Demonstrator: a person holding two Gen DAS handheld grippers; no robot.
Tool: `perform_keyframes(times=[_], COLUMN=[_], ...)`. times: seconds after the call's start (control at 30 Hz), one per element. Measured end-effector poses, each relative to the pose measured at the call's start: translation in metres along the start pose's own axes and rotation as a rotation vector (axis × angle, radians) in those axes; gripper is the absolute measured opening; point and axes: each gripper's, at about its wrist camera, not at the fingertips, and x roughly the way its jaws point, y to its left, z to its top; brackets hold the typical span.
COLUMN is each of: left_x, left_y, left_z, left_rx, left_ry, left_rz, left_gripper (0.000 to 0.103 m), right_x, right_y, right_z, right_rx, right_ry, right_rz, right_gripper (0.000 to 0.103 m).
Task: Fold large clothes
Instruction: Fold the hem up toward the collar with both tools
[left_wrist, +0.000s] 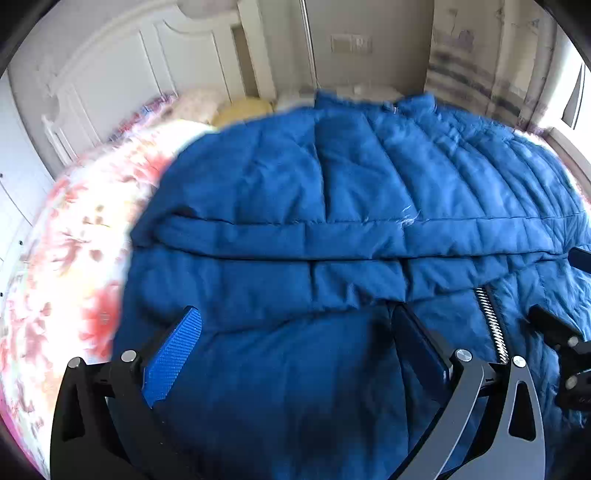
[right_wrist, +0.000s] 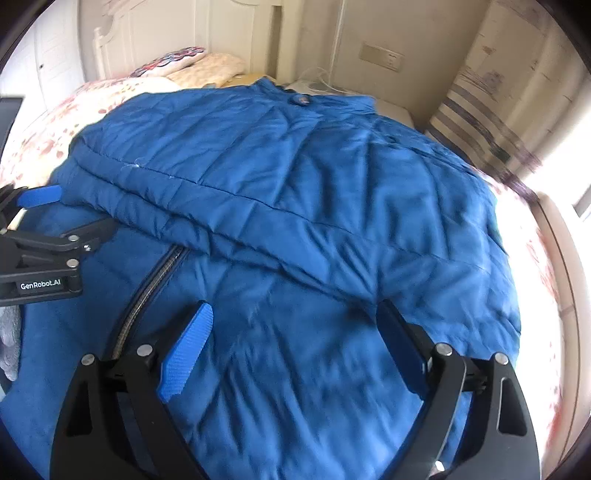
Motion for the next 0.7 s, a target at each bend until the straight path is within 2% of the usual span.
perform_keyframes(times=[0.07, 0.13, 0.17, 0.2, 0.27, 0.33, 0.47, 0.57, 0.67, 0.7], left_x=[-0.013, -0.006, 0.003, 0.005, 0.009, 0.011, 0.006, 0.007, -0.007, -0.020], left_y=[0.002, 0.006, 0.011, 0.020, 0.038, 0.042, 0.034, 0.037, 0.043, 0.044], left_z=[-0.009, -0.019, -0.026, -0.029, -0.026, -0.026, -0.030, -0.028, -0.030, -0.033], left_rx=[0.021, 0.041, 0.031, -0.022, -0.108, -0.125, -0.095, -0.102, -0.172, -0.191], left_ry=[-0.029, -0.009, 0.018, 0.033, 0.054, 0.062, 0.034, 0.040, 0.063, 0.029], left_rz=[0.004, 0.060, 0.066, 0.008, -0.030, -0.035, 0.017, 0.010, 0.038, -0.008], left_gripper=[0.099, 0.099, 0.099, 0.099, 0.099, 0.099, 0.099, 0.099, 0.099, 0.099], right_x=[-0.012, -0.005, 0.001, 0.004, 0.005, 0.005, 0.001, 0.000, -0.018, -0.027], right_y=[-0.003, -0.010, -0.018, -0.036, -0.052, -0.059, -0.059, -0.062, -0.059, -0.056], right_z=[-0.008, -0.021, -0.028, -0.030, -0.030, -0.031, -0.032, -0.035, -0.043, -0.047], right_rx=[-0.037, -0.070, -0.050, 0.034, 0.108, 0.131, 0.127, 0.146, 0.164, 0.160], right_ry=[-0.037, -0.002, 0.005, 0.012, 0.016, 0.012, 0.002, -0.007, -0.016, -0.033], right_rz=[-0.034, -0.108, -0.079, 0.017, 0.079, 0.121, 0.100, 0.096, 0.015, 0.025], right_gripper=[0.092, 0.098, 0.100, 0.100, 0.101, 0.101, 0.100, 0.100, 0.099, 0.099])
